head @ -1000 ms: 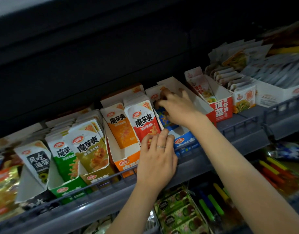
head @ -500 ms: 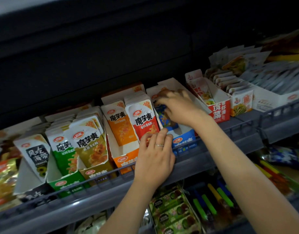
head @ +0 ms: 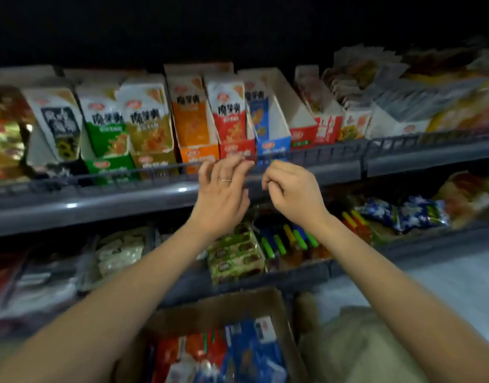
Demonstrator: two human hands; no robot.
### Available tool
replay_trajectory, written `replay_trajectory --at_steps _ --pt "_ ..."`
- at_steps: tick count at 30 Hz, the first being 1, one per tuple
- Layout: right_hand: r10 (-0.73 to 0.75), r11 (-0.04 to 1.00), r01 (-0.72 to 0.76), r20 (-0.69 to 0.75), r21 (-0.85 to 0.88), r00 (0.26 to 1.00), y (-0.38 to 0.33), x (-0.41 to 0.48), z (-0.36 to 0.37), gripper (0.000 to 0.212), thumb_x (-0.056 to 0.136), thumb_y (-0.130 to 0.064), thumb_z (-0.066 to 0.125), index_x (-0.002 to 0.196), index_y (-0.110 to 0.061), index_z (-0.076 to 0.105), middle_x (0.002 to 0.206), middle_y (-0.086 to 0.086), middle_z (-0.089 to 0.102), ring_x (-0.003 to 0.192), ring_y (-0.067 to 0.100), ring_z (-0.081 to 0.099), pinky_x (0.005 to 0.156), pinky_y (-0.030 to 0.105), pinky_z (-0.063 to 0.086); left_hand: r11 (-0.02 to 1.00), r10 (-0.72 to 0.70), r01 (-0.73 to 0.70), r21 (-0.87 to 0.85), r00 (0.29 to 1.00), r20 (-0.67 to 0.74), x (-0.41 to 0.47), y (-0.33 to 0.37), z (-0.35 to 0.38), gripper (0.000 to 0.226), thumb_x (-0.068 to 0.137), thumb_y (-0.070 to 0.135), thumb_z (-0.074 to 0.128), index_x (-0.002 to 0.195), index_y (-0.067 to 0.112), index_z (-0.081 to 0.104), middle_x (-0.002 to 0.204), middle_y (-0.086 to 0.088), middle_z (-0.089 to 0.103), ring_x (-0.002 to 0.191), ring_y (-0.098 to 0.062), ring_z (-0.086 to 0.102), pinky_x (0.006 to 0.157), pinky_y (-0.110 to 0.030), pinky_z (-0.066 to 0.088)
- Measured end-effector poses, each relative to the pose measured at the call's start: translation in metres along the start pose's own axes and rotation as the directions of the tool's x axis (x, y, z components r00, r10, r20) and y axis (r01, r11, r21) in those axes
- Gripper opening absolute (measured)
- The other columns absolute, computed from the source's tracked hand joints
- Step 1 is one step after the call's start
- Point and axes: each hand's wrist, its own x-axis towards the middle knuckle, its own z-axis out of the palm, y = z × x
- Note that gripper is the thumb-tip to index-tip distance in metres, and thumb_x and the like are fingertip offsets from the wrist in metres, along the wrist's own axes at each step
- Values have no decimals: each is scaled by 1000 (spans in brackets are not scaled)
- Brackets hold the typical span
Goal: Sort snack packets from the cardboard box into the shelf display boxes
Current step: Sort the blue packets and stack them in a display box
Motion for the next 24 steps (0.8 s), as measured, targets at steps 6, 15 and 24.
replay_trajectory --at_steps 6,15,24 --pt "22 997 -55 517 49 856 -42 -108 40 21 80 -11 41 74 -11 62 77 5 62 71 24 61 57 28 41 982 75 0 -189 918 389 -135 11 -50 43 82 25 42 121 10 51 117 -13 56 109 -27 46 93 -37 31" --pt "45 910 -408 997 -69 -67 -80 -271 129 23 92 -3 49 111 -6 61 107 5 58 95 23 56 78 32 43 877 -33 420 -233 537 843 -294 6 -85 25 94 26 47 115 20 59 101 -3 67 83 -22 63 64 -28 39" --pt "372 608 -625 871 -490 -321 -131 -339 194 68 87 -33 67 139 -1 36 136 18 44 107 26 51 81 35 42 858 -206 514 14 318 926 -308 -34 -86 30 98 25 46 128 22 52 118 -4 61 101 -21 58 78 -30 45"
